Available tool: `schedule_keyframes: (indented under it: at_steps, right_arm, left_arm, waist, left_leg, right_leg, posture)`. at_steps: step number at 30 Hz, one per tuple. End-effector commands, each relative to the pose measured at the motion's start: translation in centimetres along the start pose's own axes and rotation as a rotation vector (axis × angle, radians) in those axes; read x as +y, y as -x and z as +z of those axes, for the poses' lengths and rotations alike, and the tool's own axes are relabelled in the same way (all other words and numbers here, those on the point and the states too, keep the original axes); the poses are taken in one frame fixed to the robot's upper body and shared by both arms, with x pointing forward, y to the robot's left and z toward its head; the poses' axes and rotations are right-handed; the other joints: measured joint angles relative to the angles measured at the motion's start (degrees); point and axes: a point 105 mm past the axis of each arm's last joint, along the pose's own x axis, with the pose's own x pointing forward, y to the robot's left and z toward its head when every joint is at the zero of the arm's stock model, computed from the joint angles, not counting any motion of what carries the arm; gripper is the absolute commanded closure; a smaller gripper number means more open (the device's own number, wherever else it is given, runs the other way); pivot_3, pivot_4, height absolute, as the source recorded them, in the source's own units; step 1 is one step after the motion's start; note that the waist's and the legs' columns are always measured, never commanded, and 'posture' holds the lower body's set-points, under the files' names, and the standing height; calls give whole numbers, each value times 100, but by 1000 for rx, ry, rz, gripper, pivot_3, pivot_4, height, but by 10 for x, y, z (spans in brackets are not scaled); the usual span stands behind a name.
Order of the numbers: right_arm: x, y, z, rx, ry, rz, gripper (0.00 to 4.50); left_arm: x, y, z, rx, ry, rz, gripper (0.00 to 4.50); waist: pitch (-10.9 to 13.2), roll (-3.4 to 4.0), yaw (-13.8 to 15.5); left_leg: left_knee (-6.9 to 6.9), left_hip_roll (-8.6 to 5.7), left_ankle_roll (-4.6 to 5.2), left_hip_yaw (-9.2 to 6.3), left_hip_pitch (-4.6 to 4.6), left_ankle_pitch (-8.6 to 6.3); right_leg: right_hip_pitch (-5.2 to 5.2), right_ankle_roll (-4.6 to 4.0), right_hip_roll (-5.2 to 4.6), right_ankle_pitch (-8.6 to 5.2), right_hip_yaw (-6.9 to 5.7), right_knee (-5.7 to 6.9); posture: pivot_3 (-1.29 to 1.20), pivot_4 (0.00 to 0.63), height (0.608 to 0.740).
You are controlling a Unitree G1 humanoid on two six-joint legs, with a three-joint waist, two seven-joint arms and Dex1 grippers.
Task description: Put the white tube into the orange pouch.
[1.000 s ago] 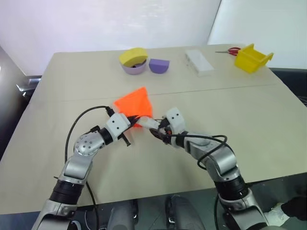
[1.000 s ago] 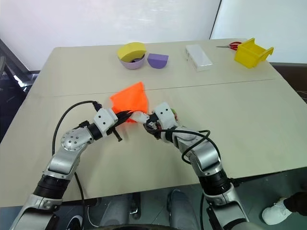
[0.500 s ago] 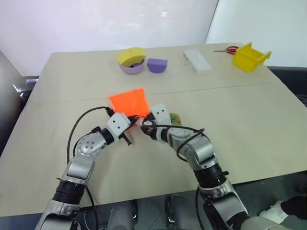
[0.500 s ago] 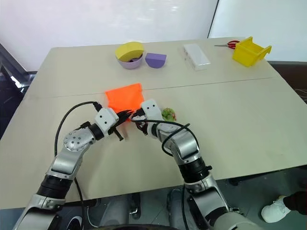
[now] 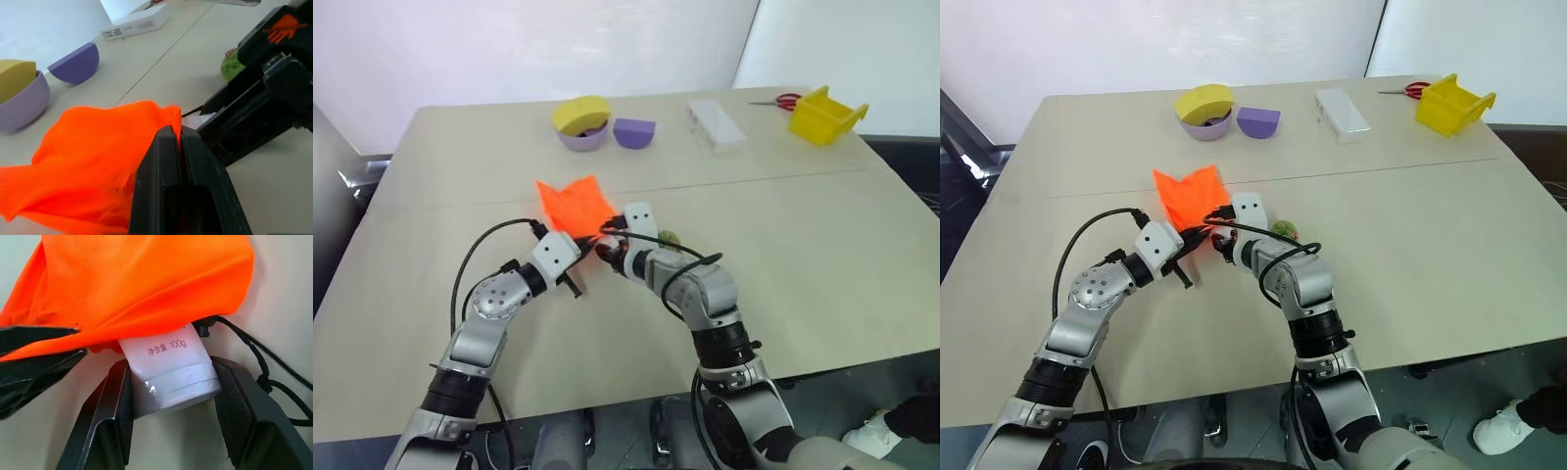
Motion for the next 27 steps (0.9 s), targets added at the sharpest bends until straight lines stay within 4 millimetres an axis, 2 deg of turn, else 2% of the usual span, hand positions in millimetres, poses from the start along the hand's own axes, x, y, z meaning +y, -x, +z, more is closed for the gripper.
schedule_keyframes:
  at_steps: [1,3,4,6,9,18,22,27]
  right_arm:
    - [11,2,24,-89,-50,28,2720]
    - [22,7,24,-88,51,83,2720]
    - [23,9,17,-60,89,105,2720]
    - [19,13,10,-33,56,124,2720]
    - [11,16,13,-45,0,107,2720]
    - [21,8,22,-69,-70,113,2720]
    - [29,0,14,-30,66,113,2720]
    - [38,-9,16,-38,188,104,2720]
  left_arm:
    - [1,0,6,-23,-19,1,4500]
    - [1,-1,9,-32,-24,2,4500]
    - [3,-1,10,-35,-22,9,4500]
    - [5,0,9,-31,-22,17,4500]
    - [6,1,8,-26,-21,22,4500]
    - [-1,-1,9,-35,-10,8,4500]
    - [-1,-1,10,-42,-8,6,4500]
    - [-2,-3,14,-58,-4,9,4500]
  waist:
    - [0,0,2]
    - [0,0,-6]
    - [0,0,-10]
    - [0,0,-11]
    - [0,0,-8]
    - [0,0,-7]
    - [0,0,-15]
    - [0,0,-21]
  left_leg:
    - [1,0,0,0,0,0]
    - [2,-1,0,0,-1,0]
    - [2,-1,0,1,-1,0]
    - [1,-2,0,0,-1,0]
    - [0,0,0,-2,-2,0]
    - [0,0,0,-1,-2,0]
    - [0,-1,0,-1,-2,0]
    - [1,0,1,-1,-3,0]
  right_leg:
    - [0,0,0,0,0,0]
    - [0,0,-2,0,0,0]
    - [0,0,-2,0,1,0]
    - [-1,0,-2,0,1,0]
    - [-1,1,1,0,0,0]
    - [-2,1,0,0,0,0]
    - [-3,0,-1,0,1,0]
    - [-4,1,3,0,0,0]
  posture:
    - [0,150,740]
    - [0,150,740]
    - [0,150,740]
    - [0,150,740]
    - [0,150,740]
    - [0,150,740]
    - [0,150,740]
    - [0,150,740]
